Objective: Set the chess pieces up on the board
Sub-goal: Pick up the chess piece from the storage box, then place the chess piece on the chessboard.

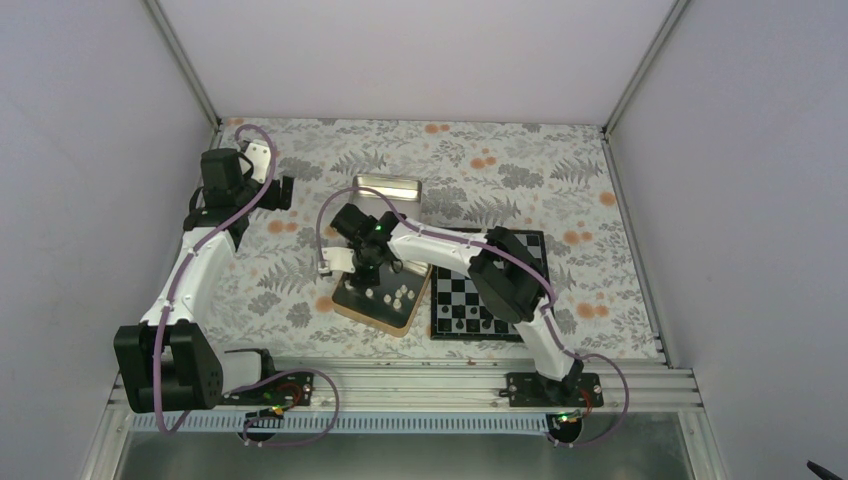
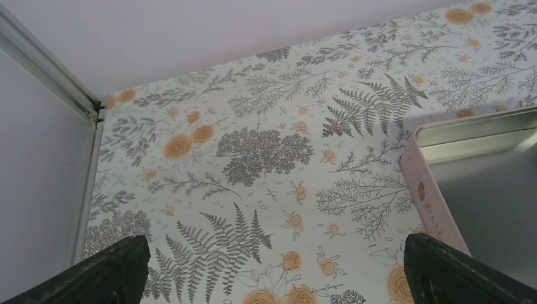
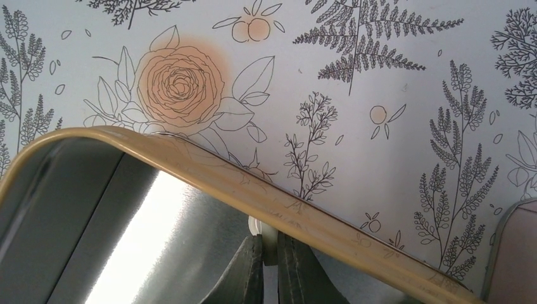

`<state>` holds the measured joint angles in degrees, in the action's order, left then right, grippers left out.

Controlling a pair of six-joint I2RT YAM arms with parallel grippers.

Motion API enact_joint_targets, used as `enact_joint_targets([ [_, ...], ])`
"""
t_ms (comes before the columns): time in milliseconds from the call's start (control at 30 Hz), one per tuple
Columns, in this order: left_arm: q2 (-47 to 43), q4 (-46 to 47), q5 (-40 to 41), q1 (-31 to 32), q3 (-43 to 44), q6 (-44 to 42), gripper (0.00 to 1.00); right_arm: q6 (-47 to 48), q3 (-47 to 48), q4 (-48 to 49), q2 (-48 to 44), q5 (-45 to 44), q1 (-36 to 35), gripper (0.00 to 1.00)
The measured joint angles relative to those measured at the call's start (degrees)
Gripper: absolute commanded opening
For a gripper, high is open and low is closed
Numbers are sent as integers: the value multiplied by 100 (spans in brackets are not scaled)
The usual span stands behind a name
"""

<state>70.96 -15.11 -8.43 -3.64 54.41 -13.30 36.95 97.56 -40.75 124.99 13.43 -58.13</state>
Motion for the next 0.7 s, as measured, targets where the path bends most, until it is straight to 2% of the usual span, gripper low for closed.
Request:
enact_joint_targets([
  [333,0,0,0,0,0,0,100,0,-142,-136,-315,-2,4,4],
  [533,0,0,0,0,0,0,100,-15,-378,-232,-1270,-17,168,4],
  [700,0,0,0,0,0,0,100,-15,-498,-291,-2131,-9,866,4],
])
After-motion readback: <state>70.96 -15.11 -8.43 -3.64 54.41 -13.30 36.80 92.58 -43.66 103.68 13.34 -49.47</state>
